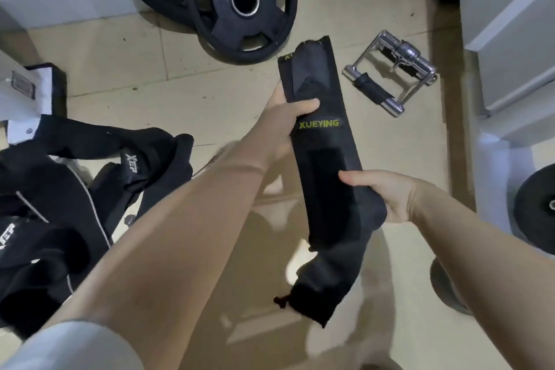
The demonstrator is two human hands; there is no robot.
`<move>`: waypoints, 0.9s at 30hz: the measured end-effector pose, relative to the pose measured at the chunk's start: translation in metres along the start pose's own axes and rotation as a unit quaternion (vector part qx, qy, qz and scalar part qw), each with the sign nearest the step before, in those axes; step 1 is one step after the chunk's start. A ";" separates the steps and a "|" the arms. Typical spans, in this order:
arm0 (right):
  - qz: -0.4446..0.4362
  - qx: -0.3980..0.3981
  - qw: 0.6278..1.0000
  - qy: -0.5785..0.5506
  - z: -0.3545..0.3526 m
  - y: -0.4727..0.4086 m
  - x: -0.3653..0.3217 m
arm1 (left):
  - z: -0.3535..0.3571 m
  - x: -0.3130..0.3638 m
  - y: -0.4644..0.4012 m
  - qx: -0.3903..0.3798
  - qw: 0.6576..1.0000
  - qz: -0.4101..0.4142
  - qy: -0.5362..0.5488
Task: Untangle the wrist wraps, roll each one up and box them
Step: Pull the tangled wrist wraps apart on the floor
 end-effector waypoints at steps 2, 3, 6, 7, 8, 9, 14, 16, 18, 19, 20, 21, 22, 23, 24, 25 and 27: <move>-0.023 0.070 0.997 0.013 -0.019 -0.030 -0.006 | -0.028 -0.029 -0.035 0.088 0.991 -0.057 -0.080; -0.045 0.127 0.990 0.031 -0.030 -0.047 -0.007 | -0.049 -0.056 -0.049 0.134 0.978 -0.109 -0.118; -0.088 0.292 0.951 0.053 -0.065 -0.090 0.000 | -0.077 -0.128 -0.043 0.149 0.960 -0.190 -0.139; -0.091 0.315 0.943 0.053 -0.072 -0.100 0.004 | -0.077 -0.138 -0.034 0.146 0.955 -0.202 -0.161; -0.095 0.328 0.937 0.073 -0.076 -0.108 0.008 | -0.075 -0.143 -0.026 0.141 0.955 -0.196 -0.174; -0.103 0.338 0.929 0.107 -0.077 -0.112 0.013 | -0.077 -0.150 -0.026 0.147 0.952 -0.185 -0.193; -0.154 0.293 0.909 0.253 -0.054 -0.085 0.043 | -0.059 -0.136 -0.013 0.153 0.951 -0.191 -0.190; -0.176 0.269 0.904 0.282 -0.046 -0.073 0.053 | -0.049 -0.145 0.004 0.144 0.940 -0.252 -0.178; -0.190 0.264 0.902 0.285 -0.042 -0.070 0.060 | -0.039 -0.154 0.021 0.124 0.921 -0.323 -0.177; -0.201 0.268 0.896 0.291 -0.039 -0.070 0.062 | -0.035 -0.155 0.025 0.124 0.919 -0.331 -0.175; -0.217 0.276 0.890 0.291 -0.038 -0.071 0.063 | -0.032 -0.155 0.026 0.124 0.919 -0.329 -0.177; -0.236 0.281 0.889 0.273 -0.036 -0.070 0.062 | -0.028 -0.154 0.026 0.112 0.927 -0.312 -0.174; -0.257 0.280 0.896 0.230 -0.036 -0.067 0.057 | -0.025 -0.152 0.022 0.105 0.938 -0.284 -0.171; -0.275 0.270 0.907 0.170 -0.037 -0.061 0.051 | -0.020 -0.148 0.020 0.094 0.953 -0.251 -0.141; -0.289 0.255 0.917 0.098 -0.040 -0.056 0.043 | -0.014 -0.143 0.017 0.074 0.969 -0.218 -0.085; -0.298 0.246 0.922 0.028 -0.046 -0.049 0.037 | -0.009 -0.136 0.016 0.040 0.981 -0.185 -0.032; -0.290 0.246 0.919 -0.101 -0.059 -0.034 0.031 | -0.003 -0.132 0.015 -0.033 0.989 -0.143 0.026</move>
Point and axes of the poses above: each hand's wrist, its own y-axis away from the middle knuckle, its own z-axis out of the palm, x = y × z, the point moved 3 cm from there along -y, towards the middle knuckle, and after that the axes turned 2 degrees about -x, right-handed, at the moved point
